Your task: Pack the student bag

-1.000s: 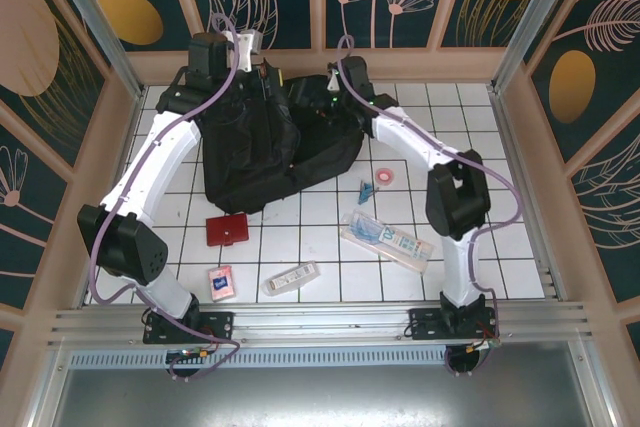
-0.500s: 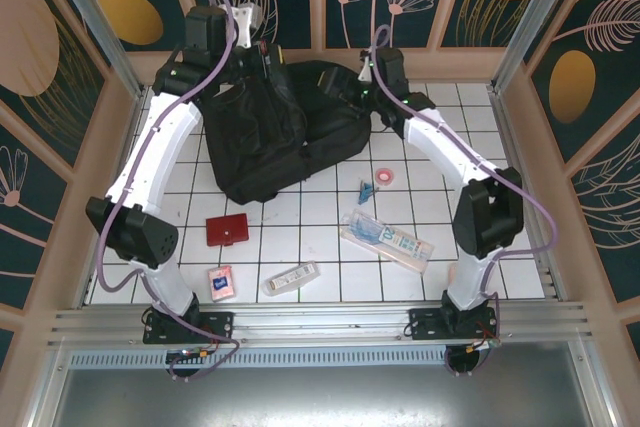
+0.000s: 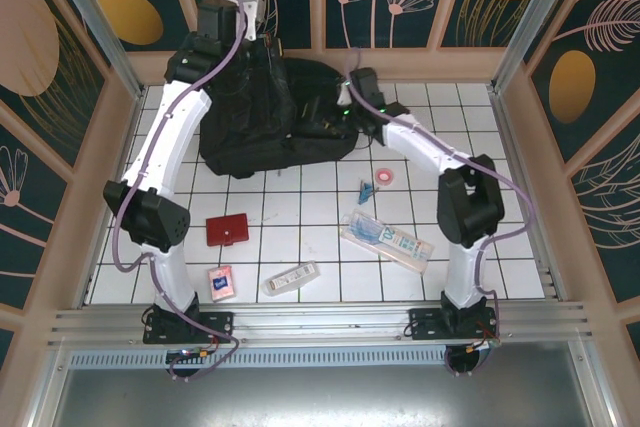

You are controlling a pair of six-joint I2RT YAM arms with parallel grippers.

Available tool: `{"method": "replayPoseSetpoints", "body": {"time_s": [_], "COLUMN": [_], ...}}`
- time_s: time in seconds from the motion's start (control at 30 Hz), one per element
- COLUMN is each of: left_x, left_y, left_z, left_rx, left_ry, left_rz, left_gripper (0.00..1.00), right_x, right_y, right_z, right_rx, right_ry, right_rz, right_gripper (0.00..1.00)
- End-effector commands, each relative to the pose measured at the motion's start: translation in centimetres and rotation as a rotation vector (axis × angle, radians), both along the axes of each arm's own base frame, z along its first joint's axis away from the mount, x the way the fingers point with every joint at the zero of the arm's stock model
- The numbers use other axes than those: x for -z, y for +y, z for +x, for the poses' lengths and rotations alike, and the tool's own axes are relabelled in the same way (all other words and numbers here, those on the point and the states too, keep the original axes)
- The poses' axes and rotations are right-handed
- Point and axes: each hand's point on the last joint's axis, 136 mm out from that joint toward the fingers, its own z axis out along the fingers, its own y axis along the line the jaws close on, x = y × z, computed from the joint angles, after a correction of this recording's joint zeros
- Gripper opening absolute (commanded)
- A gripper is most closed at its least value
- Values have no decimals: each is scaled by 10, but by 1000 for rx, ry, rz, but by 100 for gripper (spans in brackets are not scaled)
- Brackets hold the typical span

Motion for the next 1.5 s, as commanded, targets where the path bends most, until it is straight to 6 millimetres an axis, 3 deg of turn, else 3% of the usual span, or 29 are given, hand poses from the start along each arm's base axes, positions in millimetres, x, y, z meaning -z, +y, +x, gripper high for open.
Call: {"method": "replayPoseSetpoints", "body": {"time_s": [0.0,0.17,0.33,0.5,0.7,0.87,0.93,1.07,1.13,1.27,1.47], "left_x": [-42,30,73,70,84,94,81,69,67,62,62], "left_y": [13,17,19,17,20,25,27,19,21,23,20], "left_z": [10,4,-9,-10,-8,-13,-20,-26,-28,-33,-36], "left_rx": [-78,-123,-114,-97,-115,-127,-126,-81,-85,-89,-69], "left_ry": [-152,-16,56,48,82,66,36,28,23,6,15], "left_rz": [-20,-49,-43,-63,-88,-81,-96,-138,-130,-137,-156], "left_gripper": [0,0,2,6,5,5,5,5,6,6,6], "right_x": [-11,-54,-55,-33,33,70,77,92,99,116,140], "right_y": [26,-8,-37,-38,-25,-9,-7,-3,4,21,37], "right_z": [-22,-34,-78,-149,-231,-306,-325,-346,-357,-370,-368], "right_rx": [-66,-31,-58,-229,-417,-541,-573,-578,-592,-600,-566], "right_ry": [-17,-133,-159,-154,37,292,365,457,483,506,557], "right_rz": [20,-25,-136,-187,-358,-290,-233,-182,-173,-186,-195], "right_gripper": [67,71,73,74,78,82,85,86,92,92,90]}}
